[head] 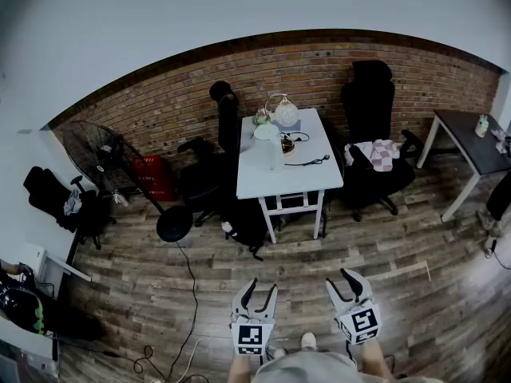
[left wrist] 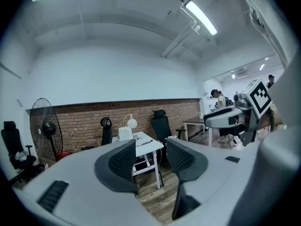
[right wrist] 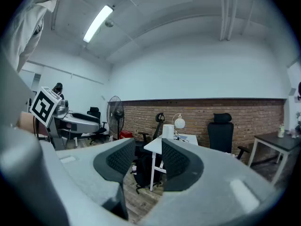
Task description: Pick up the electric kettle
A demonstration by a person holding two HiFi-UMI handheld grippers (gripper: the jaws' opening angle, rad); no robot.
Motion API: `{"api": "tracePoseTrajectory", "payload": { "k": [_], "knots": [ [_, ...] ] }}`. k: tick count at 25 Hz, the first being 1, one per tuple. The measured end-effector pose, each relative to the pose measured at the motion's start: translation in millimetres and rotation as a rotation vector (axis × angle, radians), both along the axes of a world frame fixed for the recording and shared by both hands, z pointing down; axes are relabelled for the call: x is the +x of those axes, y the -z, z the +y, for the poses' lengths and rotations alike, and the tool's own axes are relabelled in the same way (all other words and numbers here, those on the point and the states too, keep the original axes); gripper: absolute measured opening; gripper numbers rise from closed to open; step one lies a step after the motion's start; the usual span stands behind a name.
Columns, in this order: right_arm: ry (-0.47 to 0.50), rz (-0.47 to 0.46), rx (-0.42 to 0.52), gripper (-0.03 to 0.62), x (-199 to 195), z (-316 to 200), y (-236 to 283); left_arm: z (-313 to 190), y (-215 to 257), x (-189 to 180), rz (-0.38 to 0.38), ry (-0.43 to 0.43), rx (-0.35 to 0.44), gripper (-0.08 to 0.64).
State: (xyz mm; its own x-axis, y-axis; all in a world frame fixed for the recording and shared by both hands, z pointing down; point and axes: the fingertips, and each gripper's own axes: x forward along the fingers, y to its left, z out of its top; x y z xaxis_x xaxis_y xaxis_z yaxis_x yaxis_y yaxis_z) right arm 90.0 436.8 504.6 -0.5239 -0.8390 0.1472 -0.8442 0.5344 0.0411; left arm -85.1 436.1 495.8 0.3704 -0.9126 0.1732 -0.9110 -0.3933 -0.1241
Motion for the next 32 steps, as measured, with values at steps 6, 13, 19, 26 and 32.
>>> {"api": "tracePoseTrajectory", "payload": {
  "k": [6,13,19,26,32],
  "knots": [
    [0.03,-0.039,0.018,0.178,14.3,-11.9,5.5,-9.5,3.8,23.0,-0.011,0.008,0.035,0.206],
    [0.063,-0.023,0.019,0.178,22.1,-28.3,5.6,-20.1,2.9,39.6,-0.01,0.036,0.002,0.206],
    [0.069,-0.014,0.02,0.178,28.4,-46.3,5.8,-39.7,9.2,46.8,-0.015,0.031,0.038,0.206],
    [0.073,-0.006,0.014,0.178,29.3,-74.0,3.6,-66.2,5.0,47.8,-0.015,0.041,0.016,0.206],
    [0.075,0.0,0.008,0.178,30.0,-96.0,-3.7,-90.4,-0.8,50.4,-0.014,0.034,0.025,0.206]
  ]
}}
